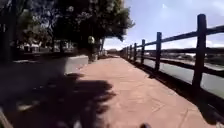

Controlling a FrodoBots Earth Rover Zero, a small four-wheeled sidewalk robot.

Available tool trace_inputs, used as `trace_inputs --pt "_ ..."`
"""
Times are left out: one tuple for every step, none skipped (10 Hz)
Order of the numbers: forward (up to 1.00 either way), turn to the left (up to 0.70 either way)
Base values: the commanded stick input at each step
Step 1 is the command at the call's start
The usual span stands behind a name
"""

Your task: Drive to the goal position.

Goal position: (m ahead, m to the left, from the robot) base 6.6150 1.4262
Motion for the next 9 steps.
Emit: trace_inputs --pt "1.0 0.0" --pt "1.0 0.0" --pt "1.0 0.0" --pt "1.0 0.0" --pt "1.0 0.0" --pt "1.0 0.0" --pt "1.0 0.0" --pt "1.0 0.0" --pt "1.0 0.0"
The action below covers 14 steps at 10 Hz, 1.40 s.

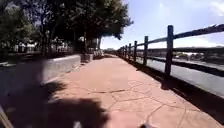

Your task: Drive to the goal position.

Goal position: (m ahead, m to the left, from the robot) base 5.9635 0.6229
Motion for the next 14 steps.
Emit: trace_inputs --pt "1.0 0.0" --pt "1.0 0.0" --pt "1.0 0.0" --pt "1.0 0.0" --pt "1.0 0.0" --pt "1.0 0.0" --pt "1.0 -0.16" --pt "1.0 -0.35" --pt "1.0 -0.4" --pt "1.0 -0.04" --pt "1.0 0.0" --pt "1.0 0.0" --pt "1.0 0.0" --pt "1.0 0.0"
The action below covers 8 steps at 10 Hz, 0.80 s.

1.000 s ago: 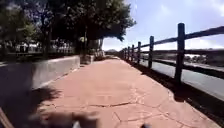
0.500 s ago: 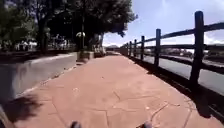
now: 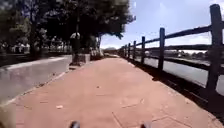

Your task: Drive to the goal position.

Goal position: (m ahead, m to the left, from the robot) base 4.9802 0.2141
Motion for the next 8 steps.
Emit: trace_inputs --pt "1.0 0.0" --pt "1.0 0.0" --pt "1.0 0.0" --pt "1.0 0.0" --pt "1.0 0.0" --pt "1.0 0.0" --pt "1.0 0.0" --pt "1.0 -0.2"
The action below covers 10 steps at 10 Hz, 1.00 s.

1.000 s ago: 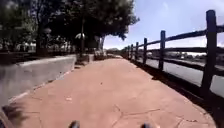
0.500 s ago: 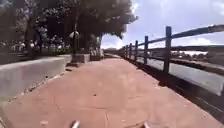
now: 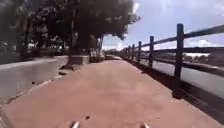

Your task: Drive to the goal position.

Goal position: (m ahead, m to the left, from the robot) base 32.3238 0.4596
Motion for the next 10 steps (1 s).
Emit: trace_inputs --pt "1.0 -0.4" --pt "1.0 -0.4" --pt "1.0 -0.19" --pt "1.0 0.0" --pt "1.0 0.0" --pt "1.0 0.0" --pt "1.0 0.0" --pt "1.0 0.0" --pt "1.0 0.0" --pt "1.0 0.0"
